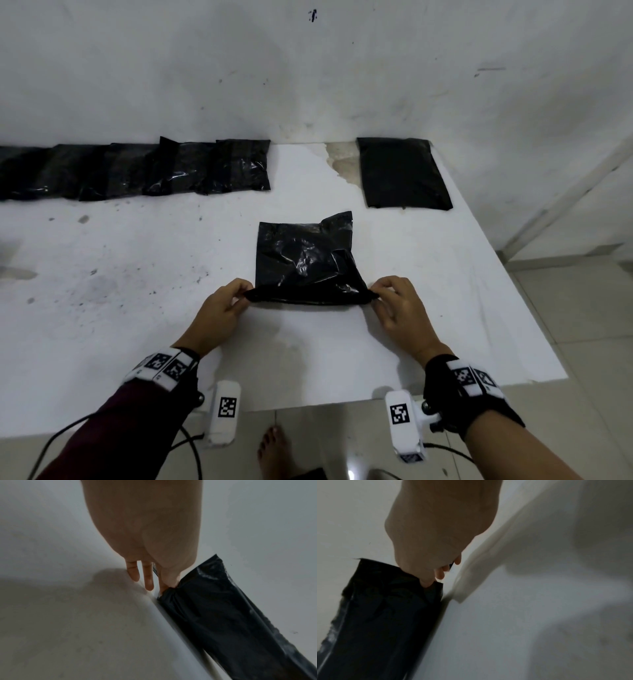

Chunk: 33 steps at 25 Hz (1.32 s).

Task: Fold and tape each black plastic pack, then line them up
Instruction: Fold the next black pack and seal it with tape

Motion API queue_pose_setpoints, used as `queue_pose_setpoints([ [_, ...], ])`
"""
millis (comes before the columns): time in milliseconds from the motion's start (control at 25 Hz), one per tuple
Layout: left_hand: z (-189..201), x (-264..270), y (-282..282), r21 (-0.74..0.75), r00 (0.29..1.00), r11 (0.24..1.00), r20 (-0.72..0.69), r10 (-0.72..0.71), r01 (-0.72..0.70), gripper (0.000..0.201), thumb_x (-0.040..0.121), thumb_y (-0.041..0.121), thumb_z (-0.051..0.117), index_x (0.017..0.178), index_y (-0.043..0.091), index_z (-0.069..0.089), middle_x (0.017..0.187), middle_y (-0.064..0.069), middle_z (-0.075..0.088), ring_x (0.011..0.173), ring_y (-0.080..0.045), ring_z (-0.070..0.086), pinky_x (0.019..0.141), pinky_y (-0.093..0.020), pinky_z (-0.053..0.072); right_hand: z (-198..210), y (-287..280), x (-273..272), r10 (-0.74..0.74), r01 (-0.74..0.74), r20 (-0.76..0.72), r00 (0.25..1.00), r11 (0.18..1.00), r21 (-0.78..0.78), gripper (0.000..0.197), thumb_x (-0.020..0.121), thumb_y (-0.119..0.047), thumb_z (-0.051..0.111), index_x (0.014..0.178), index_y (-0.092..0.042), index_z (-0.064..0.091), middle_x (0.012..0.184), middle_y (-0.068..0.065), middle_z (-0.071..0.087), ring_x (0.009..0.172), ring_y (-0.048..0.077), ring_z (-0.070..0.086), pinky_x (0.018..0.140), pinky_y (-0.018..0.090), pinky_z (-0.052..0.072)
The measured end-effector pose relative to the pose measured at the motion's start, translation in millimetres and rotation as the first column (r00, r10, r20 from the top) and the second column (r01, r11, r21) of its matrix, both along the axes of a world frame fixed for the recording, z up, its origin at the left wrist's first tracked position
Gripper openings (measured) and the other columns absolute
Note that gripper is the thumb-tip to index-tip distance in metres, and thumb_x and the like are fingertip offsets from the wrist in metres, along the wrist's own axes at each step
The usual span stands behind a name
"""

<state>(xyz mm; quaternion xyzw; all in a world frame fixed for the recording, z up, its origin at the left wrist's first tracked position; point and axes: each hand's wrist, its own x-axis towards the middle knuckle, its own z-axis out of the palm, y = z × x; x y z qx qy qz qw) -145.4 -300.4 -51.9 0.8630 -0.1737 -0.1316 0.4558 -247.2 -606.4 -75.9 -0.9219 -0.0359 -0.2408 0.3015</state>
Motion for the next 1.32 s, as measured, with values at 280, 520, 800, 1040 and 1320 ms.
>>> queue_pose_setpoints([
  [280, -3, -9, 13, 0.155, 0.949, 0.961, 0.185, -0.256, 0.230, 0.053, 0.059, 0.041, 0.054, 0.109, 0.024, 0.060, 0.106, 0.016, 0.057, 0.100, 0.002, 0.048, 0.087, -0.004, 0.032, 4, 5, 8, -0.062, 0.085, -0.148, 0.987, 0.984, 0.158, 0.043, 0.087, -0.035, 0.040, 0.087, 0.000, 0.066, 0.087, 0.008, 0.061, 0.086, 0.017, 0.048, 0.075, 0.016, 0.031],
  [520, -8, -6, 10, 0.195, 0.910, 0.972, 0.365, -0.196, 0.130, 0.033, 0.081, 0.037, 0.054, 0.098, 0.013, 0.071, 0.090, 0.007, 0.065, 0.087, -0.003, 0.048, 0.076, -0.020, 0.041, 6, 5, 11, -0.083, 0.101, -0.109, 0.991, 0.980, 0.173, 0.041, 0.088, -0.035, 0.042, 0.087, -0.001, 0.065, 0.086, 0.007, 0.060, 0.085, 0.016, 0.046, 0.075, 0.012, 0.030],
  [800, 6, 0, 1, -0.015, 0.960, 0.985, 0.222, 0.172, -0.173, 0.021, 0.083, 0.006, 0.067, 0.063, 0.006, 0.061, 0.070, -0.004, 0.056, 0.070, 0.008, 0.052, 0.062, -0.004, 0.035, 18, 6, 17, -0.055, 0.053, 0.003, 0.998, 0.984, 0.172, 0.031, 0.088, -0.026, 0.050, 0.093, -0.003, 0.069, 0.091, -0.003, 0.064, 0.089, 0.011, 0.049, 0.083, 0.005, 0.034],
  [1040, 9, 11, -12, -0.225, 0.963, 0.937, -0.024, 0.270, -0.269, 0.024, 0.091, 0.011, 0.057, 0.070, 0.000, 0.063, 0.065, -0.007, 0.059, 0.063, -0.004, 0.051, 0.067, -0.023, 0.039, 38, 20, 26, -0.080, 0.204, -0.289, 0.954, 0.880, 0.429, 0.031, 0.097, -0.013, 0.049, 0.067, -0.022, 0.046, 0.063, -0.009, 0.044, 0.064, 0.010, 0.040, 0.061, 0.025, 0.031],
  [1320, 15, 11, -29, -0.304, 0.936, 0.890, -0.025, 0.350, -0.341, 0.029, 0.096, 0.017, 0.047, 0.070, 0.005, 0.052, 0.066, -0.003, 0.049, 0.063, -0.007, 0.042, 0.061, -0.018, 0.035, 42, 36, 43, -0.172, 0.328, -0.327, 0.929, 0.790, 0.518, 0.032, 0.099, -0.016, 0.044, 0.067, -0.016, 0.043, 0.057, -0.004, 0.040, 0.053, 0.007, 0.033, 0.054, 0.023, 0.027],
])
